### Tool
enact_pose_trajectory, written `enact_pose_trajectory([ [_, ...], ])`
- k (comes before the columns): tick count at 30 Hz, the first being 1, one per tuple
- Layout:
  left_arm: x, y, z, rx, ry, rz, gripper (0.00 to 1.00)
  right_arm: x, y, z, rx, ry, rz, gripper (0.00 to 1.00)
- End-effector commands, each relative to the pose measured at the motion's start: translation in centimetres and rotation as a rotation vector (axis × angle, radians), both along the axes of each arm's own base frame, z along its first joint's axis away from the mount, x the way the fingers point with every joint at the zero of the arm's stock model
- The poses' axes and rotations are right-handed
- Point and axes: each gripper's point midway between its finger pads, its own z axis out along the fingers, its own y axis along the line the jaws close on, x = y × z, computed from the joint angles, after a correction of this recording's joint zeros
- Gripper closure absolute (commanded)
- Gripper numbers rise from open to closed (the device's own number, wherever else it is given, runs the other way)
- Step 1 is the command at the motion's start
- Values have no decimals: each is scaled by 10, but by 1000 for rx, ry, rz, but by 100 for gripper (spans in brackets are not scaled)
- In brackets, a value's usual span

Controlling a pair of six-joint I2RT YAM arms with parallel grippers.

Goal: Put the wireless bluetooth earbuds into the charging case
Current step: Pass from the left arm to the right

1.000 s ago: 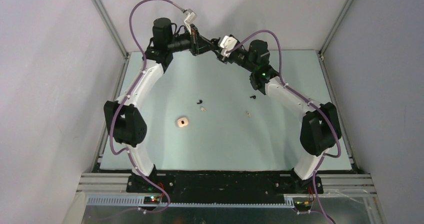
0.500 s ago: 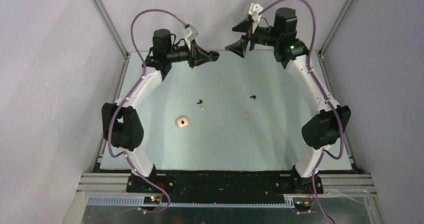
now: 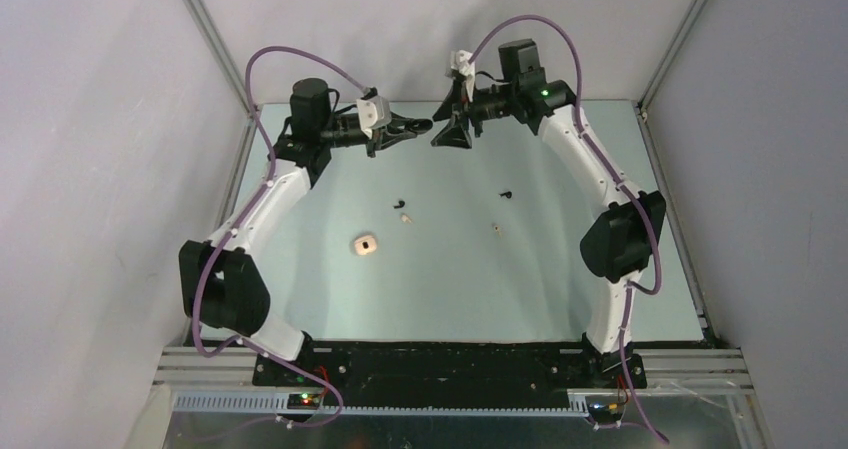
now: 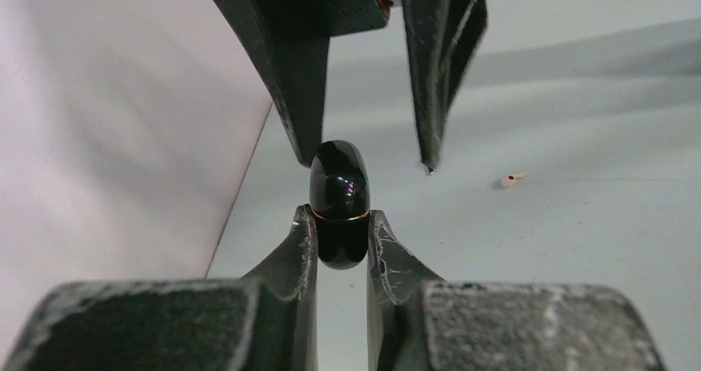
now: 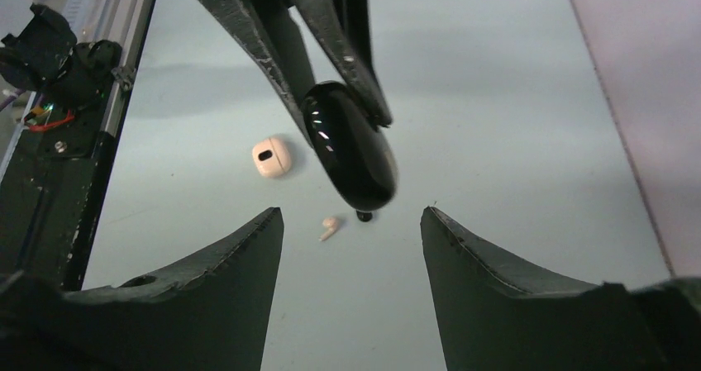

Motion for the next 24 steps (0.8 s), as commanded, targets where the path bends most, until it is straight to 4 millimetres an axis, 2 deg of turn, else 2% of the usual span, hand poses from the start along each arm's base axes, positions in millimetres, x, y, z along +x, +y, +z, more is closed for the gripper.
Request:
enact_pose_trajectory([
  [1, -4, 1, 19, 0, -140, -38, 100, -13, 6, 8, -27, -108, 52, 34],
  [10, -3, -1, 20, -14, -96, -49, 100, -12, 17, 13, -8, -176, 61, 39],
  [18, 1, -3, 19, -25, -56, -47, 100, -7, 18, 15, -8, -212, 28, 61],
  [24, 4, -4, 18, -37, -5, -47, 100, -4, 19, 24, 31, -173, 6, 67],
])
